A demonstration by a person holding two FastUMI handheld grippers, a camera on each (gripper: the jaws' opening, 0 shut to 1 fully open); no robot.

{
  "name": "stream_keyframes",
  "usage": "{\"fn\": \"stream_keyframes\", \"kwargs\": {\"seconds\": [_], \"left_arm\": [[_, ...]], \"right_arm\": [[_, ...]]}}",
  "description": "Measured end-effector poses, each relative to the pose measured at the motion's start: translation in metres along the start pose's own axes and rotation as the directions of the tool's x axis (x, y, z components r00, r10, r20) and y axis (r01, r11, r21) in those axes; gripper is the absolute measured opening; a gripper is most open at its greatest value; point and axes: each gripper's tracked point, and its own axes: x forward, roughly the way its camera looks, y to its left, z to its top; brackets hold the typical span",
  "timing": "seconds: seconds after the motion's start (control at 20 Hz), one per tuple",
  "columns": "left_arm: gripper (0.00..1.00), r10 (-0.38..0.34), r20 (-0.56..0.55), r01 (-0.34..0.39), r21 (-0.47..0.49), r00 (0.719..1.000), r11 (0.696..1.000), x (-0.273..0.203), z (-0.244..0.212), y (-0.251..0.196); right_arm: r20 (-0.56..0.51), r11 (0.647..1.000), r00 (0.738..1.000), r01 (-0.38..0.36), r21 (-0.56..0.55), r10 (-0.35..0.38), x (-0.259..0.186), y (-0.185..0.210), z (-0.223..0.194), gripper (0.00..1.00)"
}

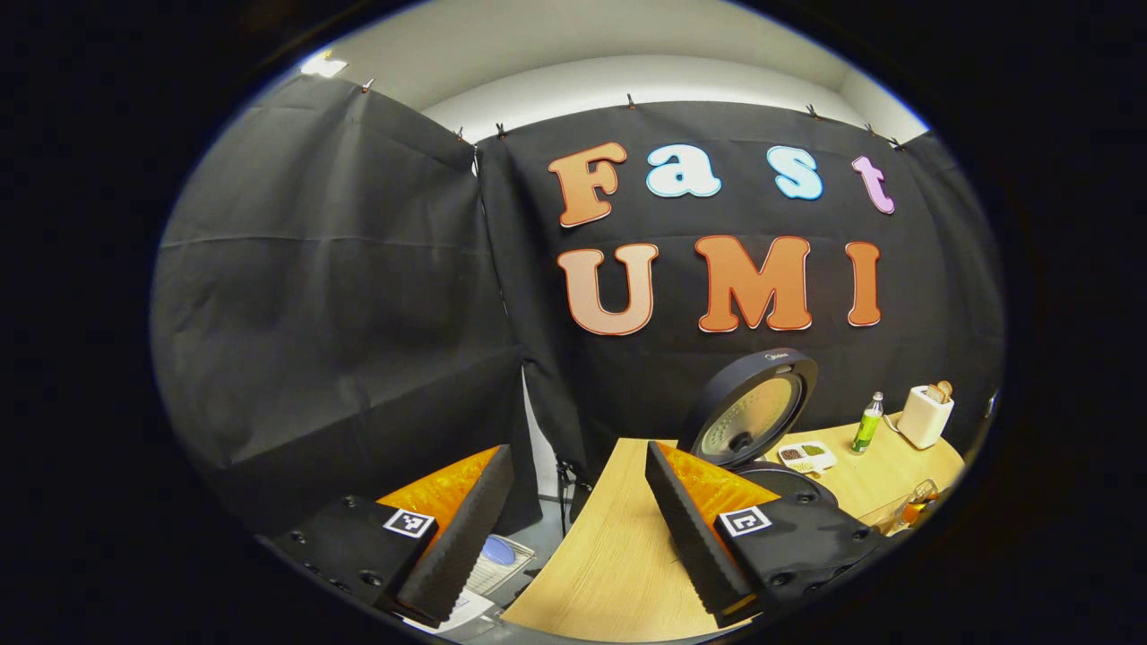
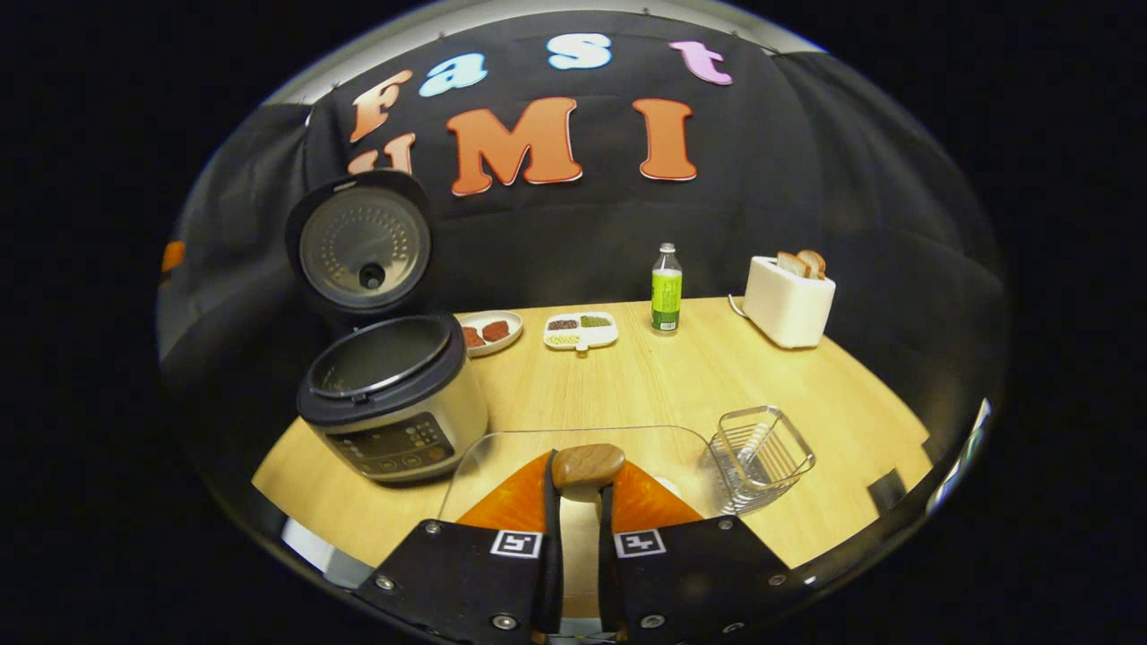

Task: Close the left gripper, press the button to open the rice cooker; take a wooden spoon from the chopstick holder with the right hand, scoop a spoonful of rice and pour it into the rice cooker, then put the wooden spoon back into the chopstick holder.

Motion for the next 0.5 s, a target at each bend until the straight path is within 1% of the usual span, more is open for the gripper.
{"fn": "stream_keyframes", "kwargs": {"seconds": [0.1, 0.15, 0.25, 0.4, 0.45, 0.5], "left_arm": [[0.97, -0.008, -0.005, 0.008, -0.007, 1.0, 1.0, 0.007, -0.003, 0.001], [0.97, -0.011, -0.008, 0.011, -0.009, 1.0, 1.0, 0.008, -0.004, 0.001], [0.97, -0.016, -0.008, 0.016, -0.01, 1.0, 1.0, 0.009, -0.005, 0.001], [0.97, -0.021, -0.007, 0.021, -0.012, 1.0, 1.0, 0.011, -0.005, -0.002], [0.97, -0.024, -0.005, 0.024, -0.014, 1.0, 1.0, 0.012, -0.005, -0.003], [0.99, -0.029, -0.005, 0.029, -0.016, 1.0, 0.999, 0.013, -0.004, -0.005]], "right_arm": [[-0.004, 0.99, 0.999, -0.05, 0.128, 0.051, 0.001, 0.013, -0.002, 0.16], [-0.005, 0.976, 0.996, -0.084, 0.202, 0.086, 0.003, 0.022, -0.005, 0.15], [-0.002, 0.927, 0.989, -0.139, 0.349, 0.149, -0.001, 0.034, -0.01, 0.15], [0.011, 0.844, 0.986, -0.147, 0.516, 0.166, 0.003, 0.026, -0.014, 0.15], [0.011, 0.818, 0.987, -0.141, 0.558, 0.163, 0.005, 0.021, -0.014, 0.15], [0.011, 0.799, 0.987, -0.135, 0.585, 0.159, 0.006, 0.017, -0.015, 0.15]]}}
